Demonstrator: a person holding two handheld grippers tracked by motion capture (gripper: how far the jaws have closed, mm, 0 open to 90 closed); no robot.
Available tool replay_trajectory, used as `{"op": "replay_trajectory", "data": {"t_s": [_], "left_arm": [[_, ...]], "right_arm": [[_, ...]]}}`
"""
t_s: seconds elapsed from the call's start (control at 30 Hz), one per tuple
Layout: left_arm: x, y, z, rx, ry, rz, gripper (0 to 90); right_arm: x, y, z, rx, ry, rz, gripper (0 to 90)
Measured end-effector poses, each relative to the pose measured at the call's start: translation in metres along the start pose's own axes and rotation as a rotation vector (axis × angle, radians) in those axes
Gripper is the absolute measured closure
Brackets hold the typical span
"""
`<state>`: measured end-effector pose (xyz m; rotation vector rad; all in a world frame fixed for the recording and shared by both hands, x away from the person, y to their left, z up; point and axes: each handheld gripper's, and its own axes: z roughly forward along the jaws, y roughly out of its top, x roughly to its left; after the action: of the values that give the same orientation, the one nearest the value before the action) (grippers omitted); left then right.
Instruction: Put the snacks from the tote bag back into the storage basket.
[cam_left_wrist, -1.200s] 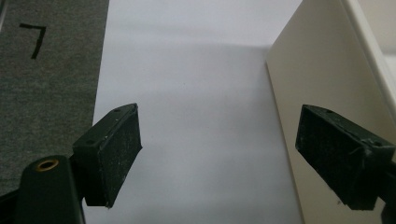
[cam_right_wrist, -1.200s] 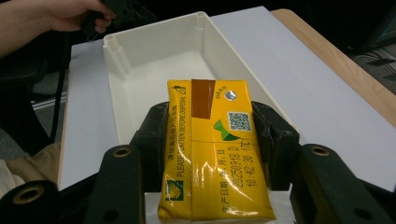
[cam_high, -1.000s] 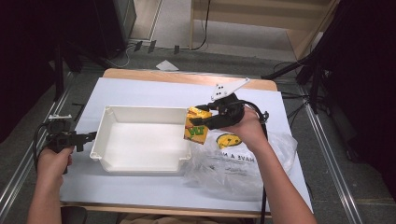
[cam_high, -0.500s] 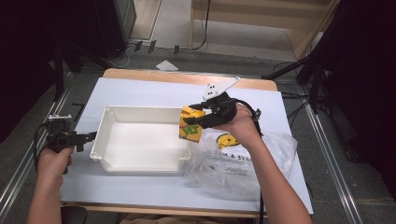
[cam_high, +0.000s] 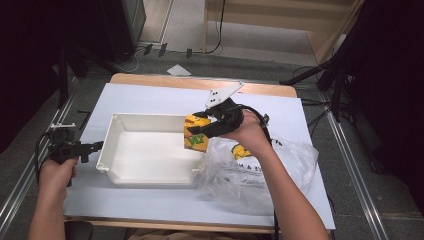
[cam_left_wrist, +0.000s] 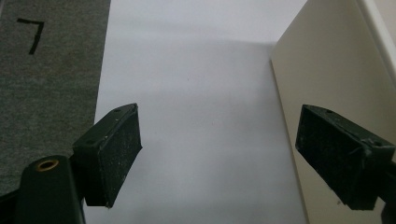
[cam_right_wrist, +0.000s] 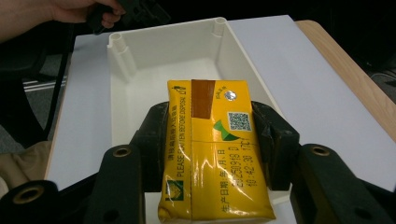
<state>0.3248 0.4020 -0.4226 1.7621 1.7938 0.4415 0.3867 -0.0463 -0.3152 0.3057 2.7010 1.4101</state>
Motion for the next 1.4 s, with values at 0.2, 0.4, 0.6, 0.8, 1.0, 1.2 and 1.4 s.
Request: {"op": "replay_trajectory", "data": {"t_s": [0.2,0.4,0.6,0.8,1.0,1.2,1.4], "left_arm": [[-0.001,0.0,0.001,0.007,-0.003,0.006,14.9],[-0.001,0.0,0.002,0.02,-0.006,0.006,14.9],[-0.001,0.0,0.002,0.017,-0.007,0.008,14.9],[-0.002,0.0,0.003,0.023,0.001,0.016,14.9],[-0.002,0.0,0.003,0.02,0.002,0.013,14.9],[-0.002,0.0,0.003,0.02,0.001,0.013,14.9],[-0.001,0.0,0.003,0.019,-0.001,0.011,14.9]], "right_arm": [[0.001,0.004,0.01,0.004,0.014,-0.016,54.3],[0.001,0.007,0.018,0.003,0.023,-0.034,54.3],[0.003,0.009,0.025,0.009,0.029,-0.032,54.2],[0.003,0.01,0.035,0.007,0.039,-0.036,54.2],[0.004,0.011,0.044,0.002,0.051,-0.033,54.3],[0.004,0.011,0.052,0.004,0.056,-0.038,54.3],[0.004,0.013,0.061,0.015,0.062,-0.045,54.2]]}}
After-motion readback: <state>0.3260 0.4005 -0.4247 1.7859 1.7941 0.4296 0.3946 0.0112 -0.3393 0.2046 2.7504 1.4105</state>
